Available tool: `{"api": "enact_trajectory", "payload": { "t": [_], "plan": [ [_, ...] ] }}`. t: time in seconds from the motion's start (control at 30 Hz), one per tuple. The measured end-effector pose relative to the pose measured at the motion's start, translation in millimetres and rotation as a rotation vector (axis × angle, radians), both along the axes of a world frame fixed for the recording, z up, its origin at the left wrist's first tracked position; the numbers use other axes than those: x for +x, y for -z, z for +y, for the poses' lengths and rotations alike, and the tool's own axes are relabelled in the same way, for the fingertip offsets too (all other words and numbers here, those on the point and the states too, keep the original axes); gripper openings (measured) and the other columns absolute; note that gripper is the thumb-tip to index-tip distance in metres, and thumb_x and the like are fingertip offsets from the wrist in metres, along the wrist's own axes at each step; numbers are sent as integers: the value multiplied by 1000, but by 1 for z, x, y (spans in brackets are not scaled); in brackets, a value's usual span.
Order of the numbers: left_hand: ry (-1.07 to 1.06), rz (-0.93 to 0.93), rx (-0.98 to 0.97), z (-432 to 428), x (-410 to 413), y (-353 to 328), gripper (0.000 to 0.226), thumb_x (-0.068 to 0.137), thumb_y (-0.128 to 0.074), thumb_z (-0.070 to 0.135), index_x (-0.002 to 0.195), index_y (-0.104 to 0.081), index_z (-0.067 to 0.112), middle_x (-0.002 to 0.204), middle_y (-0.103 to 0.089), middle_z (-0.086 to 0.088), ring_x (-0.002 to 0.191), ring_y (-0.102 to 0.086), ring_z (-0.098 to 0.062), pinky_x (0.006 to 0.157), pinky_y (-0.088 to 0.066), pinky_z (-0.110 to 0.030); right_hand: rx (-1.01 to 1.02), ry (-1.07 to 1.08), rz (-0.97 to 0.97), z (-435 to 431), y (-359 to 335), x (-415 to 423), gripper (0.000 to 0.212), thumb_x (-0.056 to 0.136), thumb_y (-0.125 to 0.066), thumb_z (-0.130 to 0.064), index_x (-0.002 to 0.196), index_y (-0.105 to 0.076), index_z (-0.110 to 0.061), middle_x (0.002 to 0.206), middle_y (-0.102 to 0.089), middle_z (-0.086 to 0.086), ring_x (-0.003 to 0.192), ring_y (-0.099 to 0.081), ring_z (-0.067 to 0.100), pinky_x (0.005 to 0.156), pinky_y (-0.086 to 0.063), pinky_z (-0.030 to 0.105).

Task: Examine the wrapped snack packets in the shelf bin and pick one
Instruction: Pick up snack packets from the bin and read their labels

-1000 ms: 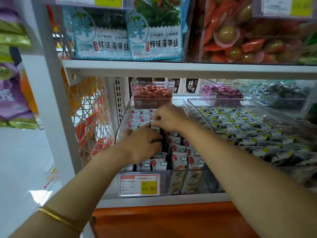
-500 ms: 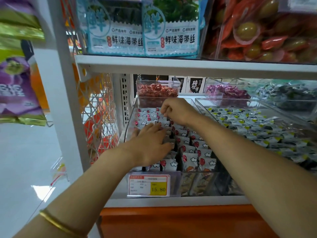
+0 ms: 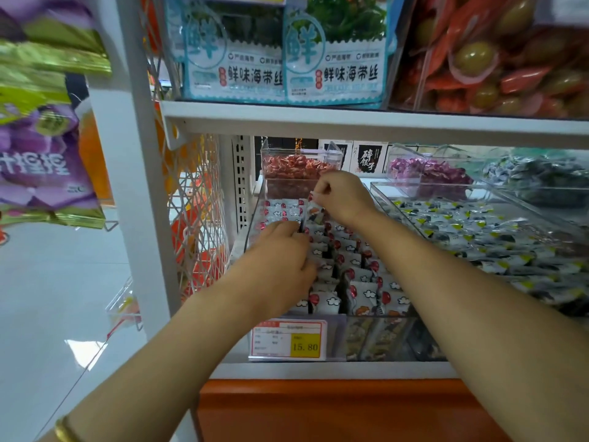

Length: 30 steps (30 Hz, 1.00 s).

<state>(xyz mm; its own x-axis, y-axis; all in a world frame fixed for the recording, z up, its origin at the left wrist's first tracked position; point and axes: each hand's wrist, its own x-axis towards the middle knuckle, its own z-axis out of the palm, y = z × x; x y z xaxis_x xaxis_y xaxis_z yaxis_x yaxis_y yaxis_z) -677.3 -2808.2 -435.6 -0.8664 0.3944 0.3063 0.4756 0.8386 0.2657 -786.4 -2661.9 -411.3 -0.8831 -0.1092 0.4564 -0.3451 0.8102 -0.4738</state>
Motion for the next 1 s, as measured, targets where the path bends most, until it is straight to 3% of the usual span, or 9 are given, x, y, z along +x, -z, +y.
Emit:
{"api": "enact_trajectory", "payload": {
  "t": [0.17, 0.3, 0.47, 0.57, 0.67, 0.73, 0.83, 1.0],
  "plan": [
    [-26, 71, 121, -2, 11, 1, 28, 95, -42, 19, 111, -56, 2, 131, -43, -9, 125, -33, -19, 94, -23, -19, 49, -96, -34, 7, 6, 25, 11, 88, -59, -5, 78, -57, -9, 78, -54, -2, 74, -50, 13, 70, -43, 29],
    [-29, 104, 168, -2, 18, 3, 32, 96, -42, 18, 120, -56, 2, 140, -41, -7, 134, -29, -19, 103, -21, -19, 50, -93, 39, 5, 6, 35, 9, 89, -57, -5, 81, -59, -3, 82, -56, 4, 72, -48, 12, 67, -37, 26],
    [-27, 96, 231, -3, 22, 1, 44, 96, -44, 18, 138, -42, 6, 151, -28, -5, 139, -24, -18, 101, -11, -10, -202, 20, 234, 15, -6, 55, 14, 90, -55, -5, 77, -58, -8, 88, -60, 7, 78, -50, 13, 70, -40, 24],
    [-46, 83, 296, -2, 22, 2, 50, 96, -45, 20, 144, -33, 10, 152, -27, -3, 139, -24, -15, 99, -8, -7, -401, 101, 306, 26, -9, 75, 10, 90, -57, -8, 81, -58, -6, 91, -59, 6, 83, -57, 22, 77, -51, 40],
    [-44, 23, 437, -1, 25, 4, 52, 96, -47, 21, 145, -30, 14, 147, -36, -4, 129, -39, -14, 103, -31, -19, -541, 129, 325, 35, -3, 100, 8, 90, -58, -9, 84, -59, -5, 86, -62, 8, 77, -62, 26, 72, -54, 43],
    [-37, -36, 550, 0, 28, 4, 53, 96, -47, 22, 145, -29, 17, 140, -44, -2, 107, -50, -7, 81, -43, -14, -656, 105, 285, 38, 3, 117, 9, 91, -58, -7, 82, -58, -8, 83, -64, 10, 67, -65, 18, 63, -57, 31],
    [-24, -111, 708, 1, 33, 3, 49, 96, -48, 23, 142, -35, 17, 112, -58, 11, 77, -54, 1, 53, -42, -3, -805, 62, 187, 37, 8, 134, 10, 91, -57, -6, 82, -59, -10, 80, -64, 7, 56, -64, 7, 57, -56, 22],
    [-13, -240, 931, -5, 37, 2, 32, 93, -53, 19, 125, -56, 15, 94, -66, 3, 77, -68, -5, 61, -53, -11, -1045, -36, 7, 30, 14, 152, 12, 91, -56, -4, 82, -62, -8, 77, -66, 6, 58, -66, 12, 58, -56, 23]
  ]
}}
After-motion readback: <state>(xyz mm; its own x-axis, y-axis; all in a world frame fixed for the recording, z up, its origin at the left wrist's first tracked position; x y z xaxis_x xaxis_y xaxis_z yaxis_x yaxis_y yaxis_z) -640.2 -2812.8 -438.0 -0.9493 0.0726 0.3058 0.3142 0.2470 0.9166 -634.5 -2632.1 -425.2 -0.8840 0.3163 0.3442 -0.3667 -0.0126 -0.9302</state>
